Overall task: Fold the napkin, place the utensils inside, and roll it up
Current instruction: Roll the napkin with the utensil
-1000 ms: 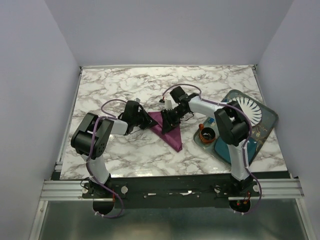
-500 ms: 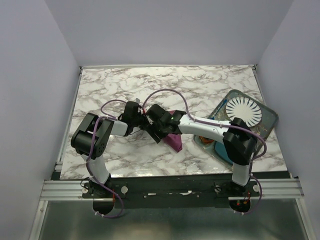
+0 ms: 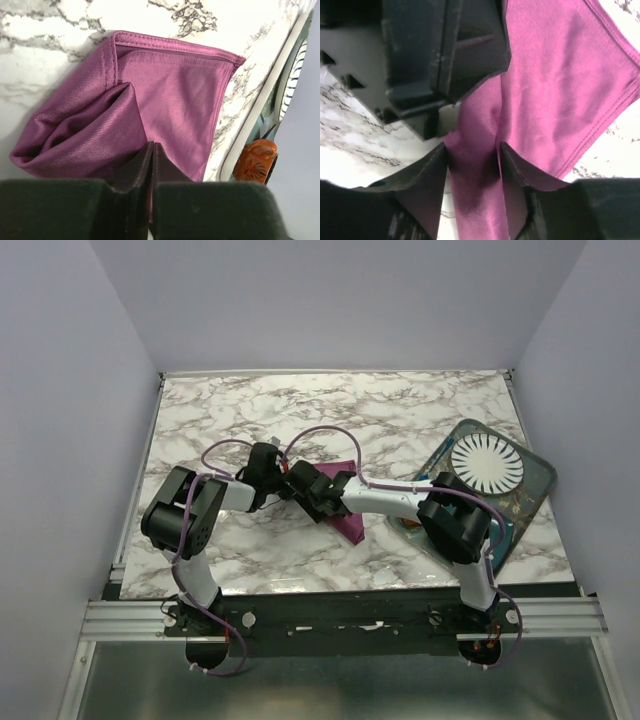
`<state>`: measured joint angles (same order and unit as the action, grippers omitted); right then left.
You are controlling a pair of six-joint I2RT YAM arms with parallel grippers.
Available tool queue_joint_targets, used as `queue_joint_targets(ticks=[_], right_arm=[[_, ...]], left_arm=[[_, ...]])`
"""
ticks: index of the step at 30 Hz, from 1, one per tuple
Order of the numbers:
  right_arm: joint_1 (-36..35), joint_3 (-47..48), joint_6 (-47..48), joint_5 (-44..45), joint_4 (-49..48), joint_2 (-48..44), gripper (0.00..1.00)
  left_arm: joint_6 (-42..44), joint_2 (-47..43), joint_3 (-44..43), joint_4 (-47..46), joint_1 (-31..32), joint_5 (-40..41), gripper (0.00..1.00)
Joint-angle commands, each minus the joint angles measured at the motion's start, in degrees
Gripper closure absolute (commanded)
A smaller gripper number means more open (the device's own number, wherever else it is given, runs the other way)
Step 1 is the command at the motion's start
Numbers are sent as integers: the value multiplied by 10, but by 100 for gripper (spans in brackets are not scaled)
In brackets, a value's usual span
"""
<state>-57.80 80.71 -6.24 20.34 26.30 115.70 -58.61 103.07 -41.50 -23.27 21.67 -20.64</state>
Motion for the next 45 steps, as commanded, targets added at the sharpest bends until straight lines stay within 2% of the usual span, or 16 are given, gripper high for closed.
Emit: queue_joint_targets(ticks=[1, 4, 5, 10, 11, 16, 17, 21, 28, 31, 36, 40, 45], right_arm=[[23, -26, -19, -43, -20, 6, 54], [50, -41, -20, -135, -35, -12, 62], [58, -48, -19, -199, -38, -14, 64], [140, -48, -26, -412, -39, -9, 73], [152, -48, -30, -479, -42, -2, 74], [218, -7, -35, -657, -22, 51, 74], [226, -2, -43, -714, -21, 63, 73], [252, 26, -55, -795, -9, 124, 71], [256, 43, -60, -783, 12, 147, 68], [257, 44, -59, -743, 28, 134, 63], [251, 66, -37, -635, 88, 88, 44], [242, 63, -33, -562, 103, 28, 37], [182, 24, -21, -364, 102, -46, 33]], left_arm=[[60, -26, 3, 140, 4, 45, 83], [92, -63, -22, 190, 0, 58, 76], [99, -85, -29, 202, -1, 62, 72], [138, -144, -86, 289, -2, 105, 67], [140, -153, -91, 293, -2, 105, 67], [119, -142, -95, 268, -1, 74, 68], [116, -129, -93, 261, -1, 62, 69], [89, -95, -87, 212, 6, 30, 70], [61, -42, -72, 141, 21, 19, 71], [61, -32, -56, 140, 21, 32, 71], [50, -27, -11, 106, 20, 51, 72], [48, -19, 14, 87, 20, 50, 72], [53, -21, 13, 91, 20, 54, 73]])
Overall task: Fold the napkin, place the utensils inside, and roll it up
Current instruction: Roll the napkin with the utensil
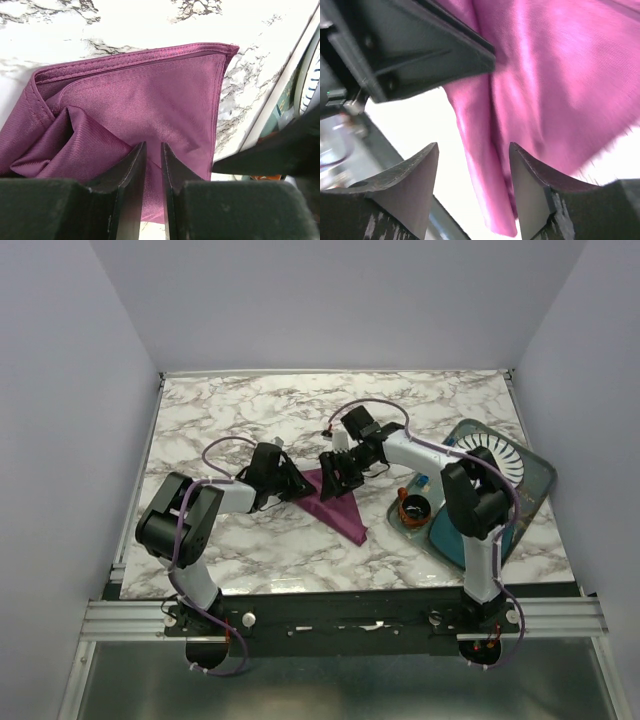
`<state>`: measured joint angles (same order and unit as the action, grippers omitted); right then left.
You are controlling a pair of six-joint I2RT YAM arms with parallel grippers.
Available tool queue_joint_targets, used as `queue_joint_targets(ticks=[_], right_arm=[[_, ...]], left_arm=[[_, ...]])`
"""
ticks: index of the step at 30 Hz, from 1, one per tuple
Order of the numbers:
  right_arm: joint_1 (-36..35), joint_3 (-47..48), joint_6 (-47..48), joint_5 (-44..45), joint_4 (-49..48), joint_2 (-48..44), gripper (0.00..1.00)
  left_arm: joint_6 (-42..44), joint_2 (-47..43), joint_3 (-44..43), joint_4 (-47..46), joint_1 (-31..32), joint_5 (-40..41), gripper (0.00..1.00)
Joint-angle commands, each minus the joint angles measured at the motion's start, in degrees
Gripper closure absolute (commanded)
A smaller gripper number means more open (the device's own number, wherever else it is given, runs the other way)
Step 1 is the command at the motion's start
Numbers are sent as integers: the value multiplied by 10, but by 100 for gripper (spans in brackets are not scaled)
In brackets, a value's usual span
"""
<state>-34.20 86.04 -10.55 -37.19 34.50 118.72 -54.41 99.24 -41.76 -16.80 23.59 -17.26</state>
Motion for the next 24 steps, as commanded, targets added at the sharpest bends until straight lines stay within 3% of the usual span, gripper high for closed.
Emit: queue_joint_targets(ticks=[1, 5, 12, 20, 23, 24], right_arm=[[-69, -40, 25, 245, 11, -99, 32], [-142, -90, 28, 435, -51, -130, 29], [-233, -83, 51, 567, -70, -91, 27], [-255, -72, 55, 603, -87, -28, 27], [-256, -82, 50, 606, -98, -26, 32], [-255, -82, 50, 614, -98, -25, 41]], left_arm=[[13, 17, 12, 31, 0, 20, 73], [13, 23, 3, 37, 0, 16, 73], [4, 38, -2, 38, -5, 0, 73], [-1, 38, 4, 32, -7, -2, 73], [2, 36, 4, 32, -10, -4, 73], [4, 32, 4, 33, -10, -5, 73]])
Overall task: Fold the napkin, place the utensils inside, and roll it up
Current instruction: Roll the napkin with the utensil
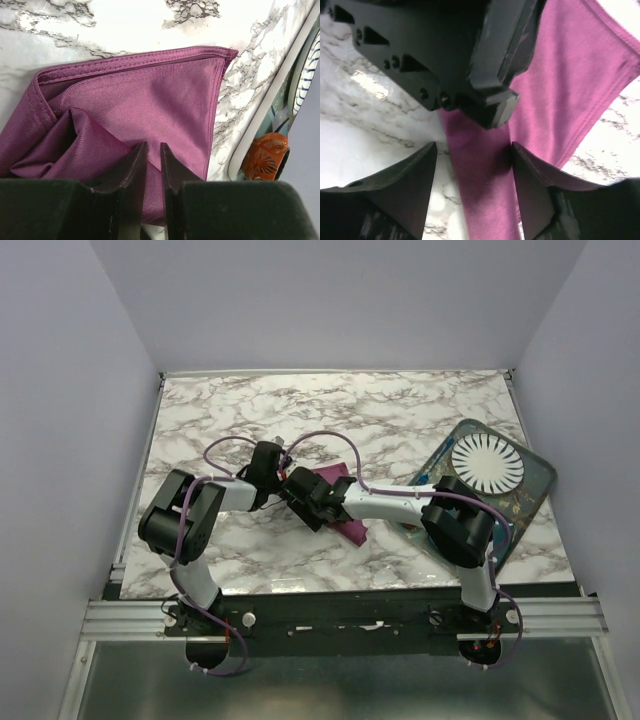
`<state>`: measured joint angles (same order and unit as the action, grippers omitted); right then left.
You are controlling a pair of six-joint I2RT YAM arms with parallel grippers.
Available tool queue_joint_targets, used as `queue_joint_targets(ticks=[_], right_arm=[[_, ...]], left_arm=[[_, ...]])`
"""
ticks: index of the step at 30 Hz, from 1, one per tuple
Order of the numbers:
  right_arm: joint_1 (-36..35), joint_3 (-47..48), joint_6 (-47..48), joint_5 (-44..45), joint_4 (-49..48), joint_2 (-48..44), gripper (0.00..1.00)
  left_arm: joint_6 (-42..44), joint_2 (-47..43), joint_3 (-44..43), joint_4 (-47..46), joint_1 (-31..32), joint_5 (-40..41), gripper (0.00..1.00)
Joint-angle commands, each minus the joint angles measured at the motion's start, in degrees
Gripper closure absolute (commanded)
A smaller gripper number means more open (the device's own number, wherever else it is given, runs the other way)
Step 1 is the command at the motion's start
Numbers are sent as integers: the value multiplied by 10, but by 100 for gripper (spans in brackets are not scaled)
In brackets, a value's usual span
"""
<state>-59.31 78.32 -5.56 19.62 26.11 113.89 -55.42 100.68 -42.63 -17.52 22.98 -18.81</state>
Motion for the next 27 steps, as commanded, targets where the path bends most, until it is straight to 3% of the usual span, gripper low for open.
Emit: queue_joint_targets(ticks=[1, 3, 6, 8, 12, 18, 21, 27], right_arm=[[-3, -5, 1, 44, -15, 21, 46], [4, -7, 1, 24, -16, 16, 59], [24, -17, -9, -68, -21, -1, 66], [51, -28, -9, -132, -33, -9, 67], [115, -34, -23, -344, -40, -5, 70], [235, 16, -59, -667, -16, 72, 70], [263, 40, -90, -767, -4, 118, 70], [285, 60, -129, -809, -6, 159, 67]], left_arm=[[17, 15, 12, 46, -5, 13, 73], [32, 4, 9, 56, -5, 16, 70], [56, -21, -3, 87, -8, 23, 67], [65, -39, -10, 107, -11, 27, 66], [68, -89, -32, 133, -31, 5, 64], [70, -126, -76, 169, -39, -5, 62], [56, -104, -73, 141, -36, -31, 63], [19, -50, -56, 63, -20, -57, 66]])
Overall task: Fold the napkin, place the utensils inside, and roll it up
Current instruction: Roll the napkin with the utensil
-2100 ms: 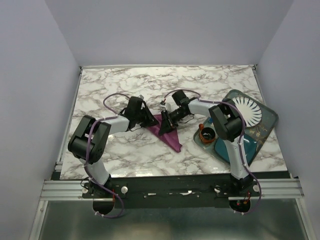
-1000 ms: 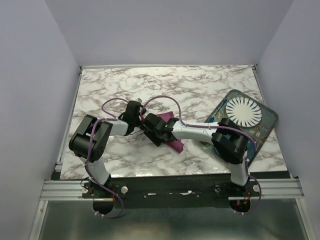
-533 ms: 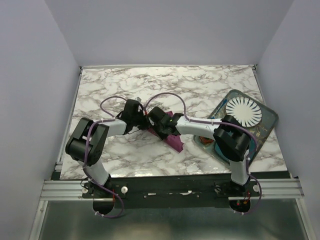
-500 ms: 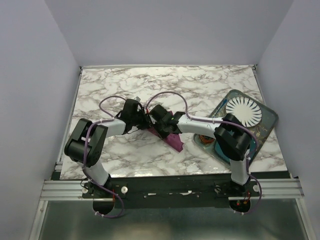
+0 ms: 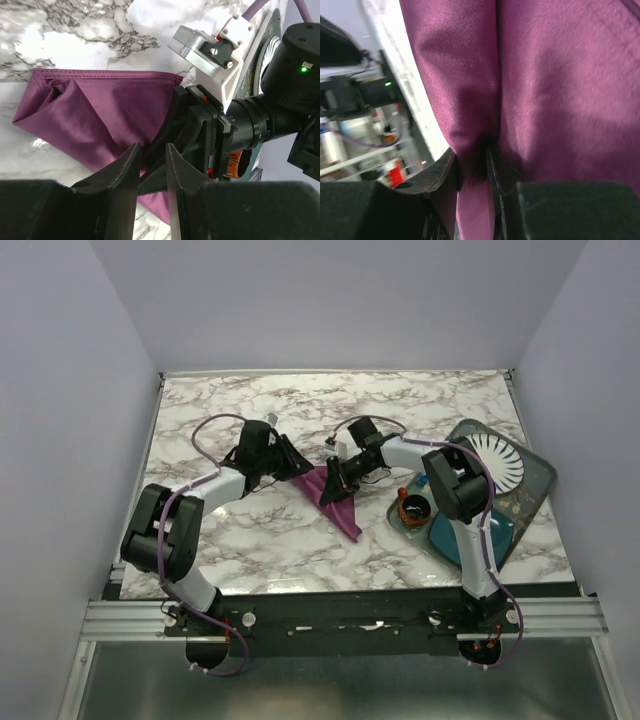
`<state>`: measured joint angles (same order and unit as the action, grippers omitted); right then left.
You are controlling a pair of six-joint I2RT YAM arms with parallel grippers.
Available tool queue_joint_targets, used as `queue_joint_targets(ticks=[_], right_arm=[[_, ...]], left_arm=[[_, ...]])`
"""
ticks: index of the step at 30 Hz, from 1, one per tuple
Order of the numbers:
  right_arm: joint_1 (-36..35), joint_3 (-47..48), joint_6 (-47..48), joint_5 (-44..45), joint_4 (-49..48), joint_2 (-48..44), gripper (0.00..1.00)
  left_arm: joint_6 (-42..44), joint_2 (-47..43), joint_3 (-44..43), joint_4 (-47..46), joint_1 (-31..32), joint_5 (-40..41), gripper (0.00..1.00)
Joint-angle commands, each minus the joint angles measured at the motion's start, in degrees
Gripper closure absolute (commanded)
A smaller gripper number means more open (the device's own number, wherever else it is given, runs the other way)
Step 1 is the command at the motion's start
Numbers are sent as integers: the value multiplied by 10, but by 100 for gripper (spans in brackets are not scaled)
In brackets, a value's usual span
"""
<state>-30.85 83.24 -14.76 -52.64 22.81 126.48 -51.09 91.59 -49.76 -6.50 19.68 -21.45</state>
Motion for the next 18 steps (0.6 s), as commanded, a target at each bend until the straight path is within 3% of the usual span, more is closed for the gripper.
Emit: queue_joint_targets(ticks=[1, 8, 11, 18], right_arm=[[5, 13, -40, -85, 27, 35, 67], [13, 3, -42, -75, 28, 33, 64], [12, -3, -33, -43, 38, 10, 58], [-14, -8, 19, 180, 106, -108, 28]], left_arm=[[-25, 48, 16, -59, 14, -31, 66], [-41, 104, 46, -129, 16, -14, 68], [-38, 118, 68, -137, 17, 1, 69], [-36, 124, 100, -148, 18, 16, 69]])
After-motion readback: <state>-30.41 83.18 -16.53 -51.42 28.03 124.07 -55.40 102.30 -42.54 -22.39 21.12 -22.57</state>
